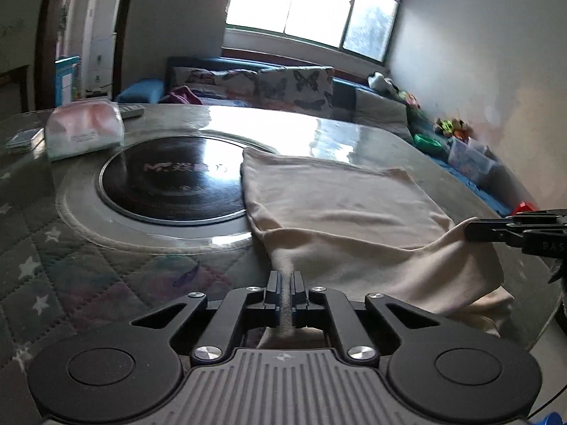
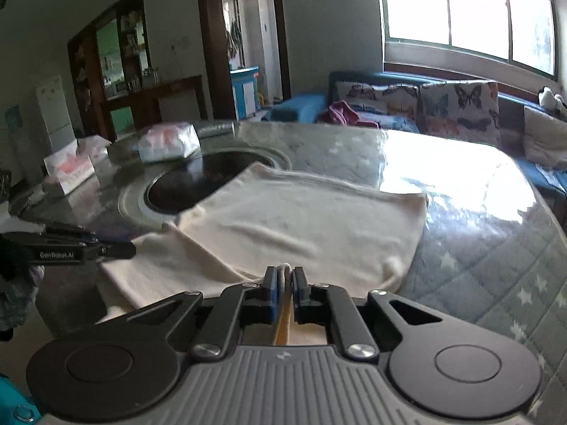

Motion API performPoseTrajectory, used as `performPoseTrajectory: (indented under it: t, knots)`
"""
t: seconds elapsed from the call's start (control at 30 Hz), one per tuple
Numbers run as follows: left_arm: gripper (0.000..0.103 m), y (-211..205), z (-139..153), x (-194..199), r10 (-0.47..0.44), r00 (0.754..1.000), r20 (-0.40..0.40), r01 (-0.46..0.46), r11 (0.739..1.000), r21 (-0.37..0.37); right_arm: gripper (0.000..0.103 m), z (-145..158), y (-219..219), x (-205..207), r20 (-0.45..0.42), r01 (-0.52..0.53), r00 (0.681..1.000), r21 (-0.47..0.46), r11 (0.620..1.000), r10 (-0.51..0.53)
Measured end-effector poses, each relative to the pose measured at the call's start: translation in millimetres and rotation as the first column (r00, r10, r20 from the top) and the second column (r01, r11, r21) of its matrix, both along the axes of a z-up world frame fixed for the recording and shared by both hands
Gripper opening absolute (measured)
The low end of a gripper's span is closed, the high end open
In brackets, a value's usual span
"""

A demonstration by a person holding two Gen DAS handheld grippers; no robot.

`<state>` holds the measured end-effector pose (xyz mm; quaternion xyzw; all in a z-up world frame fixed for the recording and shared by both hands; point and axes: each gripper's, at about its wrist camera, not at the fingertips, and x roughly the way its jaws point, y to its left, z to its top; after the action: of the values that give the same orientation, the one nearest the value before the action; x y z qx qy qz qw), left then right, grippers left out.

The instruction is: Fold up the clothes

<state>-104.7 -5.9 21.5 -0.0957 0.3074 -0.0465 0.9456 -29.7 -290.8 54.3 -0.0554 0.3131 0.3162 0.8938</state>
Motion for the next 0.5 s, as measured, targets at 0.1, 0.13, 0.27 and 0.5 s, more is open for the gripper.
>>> performPoseTrajectory:
  t: [0.1,0.13,0.27,0.5]
  knots:
    - [0.006,3,-2,-1,0.001,1.000,-0.012,-0.002,1.000,-0.014,0.014,-9,-1,9,-0.037,0.019,0.999,-0.013,1.000,-0.020]
    - [0.007,3,-1,-1,-0.002,1.000,-0.016,0.002,1.000,-0.018,0.017,-13,-2,11,-0.050,0.029,0.998,-0.022,0.999,-0.030]
    - [0.011,10,8,3,0.031,0.999,-0.008,-0.031,0.999,-0.017,0.022,-14,-11,12,-0.062,0.036,0.997,-0.007,0.999,-0.036]
    - [0.020,5,15,37,-0.005,1.000,-0.001,0.005,1.000,0.006,0.028,-14,-7,14,-0.064,0.013,0.998,0.006,1.000,-0.013]
